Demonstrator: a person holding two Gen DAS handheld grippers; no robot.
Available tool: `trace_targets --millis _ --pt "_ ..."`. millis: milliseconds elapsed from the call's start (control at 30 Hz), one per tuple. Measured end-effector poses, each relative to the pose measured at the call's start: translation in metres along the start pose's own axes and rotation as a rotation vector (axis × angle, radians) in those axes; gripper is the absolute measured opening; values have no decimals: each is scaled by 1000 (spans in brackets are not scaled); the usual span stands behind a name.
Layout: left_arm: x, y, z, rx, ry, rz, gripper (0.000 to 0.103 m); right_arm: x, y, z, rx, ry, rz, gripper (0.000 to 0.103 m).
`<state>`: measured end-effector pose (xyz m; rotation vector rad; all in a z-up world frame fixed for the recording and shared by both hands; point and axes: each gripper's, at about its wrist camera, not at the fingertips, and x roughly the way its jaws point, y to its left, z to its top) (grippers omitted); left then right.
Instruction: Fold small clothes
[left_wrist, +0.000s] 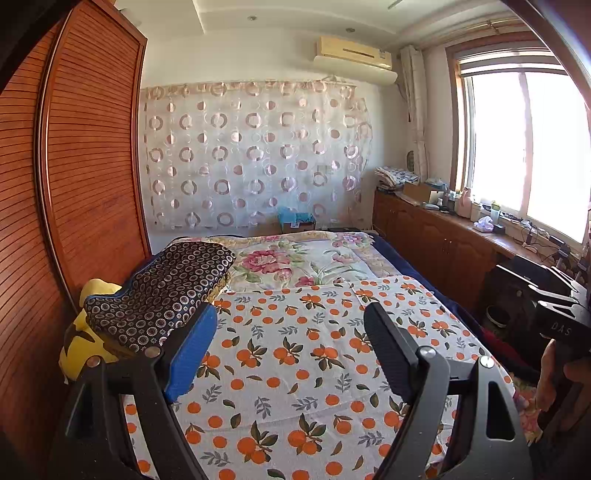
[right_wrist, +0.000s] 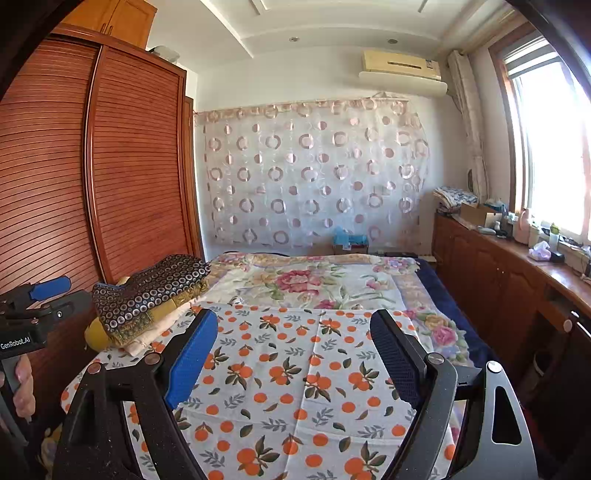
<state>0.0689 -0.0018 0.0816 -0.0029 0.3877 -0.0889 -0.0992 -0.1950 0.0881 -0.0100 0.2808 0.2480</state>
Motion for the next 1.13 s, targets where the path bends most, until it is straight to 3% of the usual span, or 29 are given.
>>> trace_targets --millis 1133 --pt "-1 0 1 -1 1 1 82 -3 -2 -2 -1 -7 4 87"
